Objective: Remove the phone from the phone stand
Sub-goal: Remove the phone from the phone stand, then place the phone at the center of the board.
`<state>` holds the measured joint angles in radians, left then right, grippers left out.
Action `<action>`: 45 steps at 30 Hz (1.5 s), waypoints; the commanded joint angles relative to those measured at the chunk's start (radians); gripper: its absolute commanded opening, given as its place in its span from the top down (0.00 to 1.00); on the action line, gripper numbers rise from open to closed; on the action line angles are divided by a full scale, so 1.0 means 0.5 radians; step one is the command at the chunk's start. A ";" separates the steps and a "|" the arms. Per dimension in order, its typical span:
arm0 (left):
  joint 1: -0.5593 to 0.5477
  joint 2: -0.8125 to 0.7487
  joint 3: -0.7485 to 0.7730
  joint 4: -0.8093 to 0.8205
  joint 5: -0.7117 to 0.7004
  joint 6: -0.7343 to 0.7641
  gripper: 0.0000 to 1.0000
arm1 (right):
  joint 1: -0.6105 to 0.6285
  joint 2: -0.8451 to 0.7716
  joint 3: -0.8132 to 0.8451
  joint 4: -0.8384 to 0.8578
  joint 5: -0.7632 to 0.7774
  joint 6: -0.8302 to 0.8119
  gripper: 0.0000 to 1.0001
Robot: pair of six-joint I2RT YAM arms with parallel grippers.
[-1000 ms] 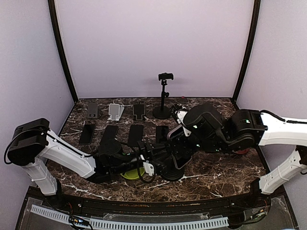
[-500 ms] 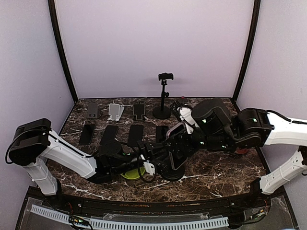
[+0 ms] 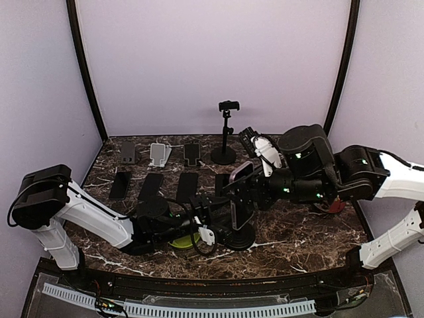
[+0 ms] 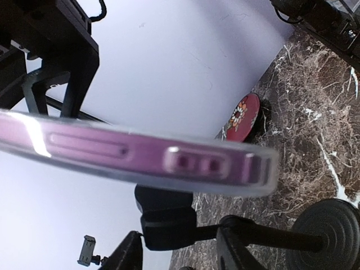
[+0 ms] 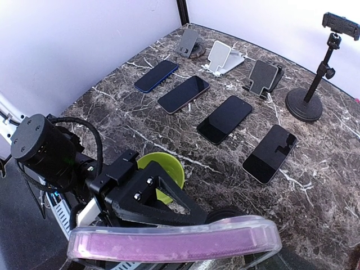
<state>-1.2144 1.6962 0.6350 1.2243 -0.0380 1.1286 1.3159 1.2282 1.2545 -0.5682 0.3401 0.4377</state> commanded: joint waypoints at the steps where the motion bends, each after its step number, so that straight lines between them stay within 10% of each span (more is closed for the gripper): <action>1: -0.022 -0.023 -0.032 0.051 -0.010 0.025 0.43 | 0.011 -0.062 0.132 0.156 0.047 -0.056 0.84; 9: -0.048 -0.072 -0.071 0.051 -0.029 0.019 0.02 | 0.002 -0.052 0.238 0.131 0.086 -0.089 0.85; 27: -0.074 -0.360 -0.211 0.029 -0.163 -0.101 0.01 | -0.499 -0.074 0.665 -0.366 0.162 -0.062 0.85; 45: 0.048 -0.583 -0.104 -0.082 -0.822 -0.874 0.01 | -1.268 0.193 0.548 -0.353 -0.150 -0.234 0.91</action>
<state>-1.2255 1.4811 0.5560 1.2247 -0.3660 0.8429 0.7357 1.2930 1.5486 -0.8299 0.3210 0.3519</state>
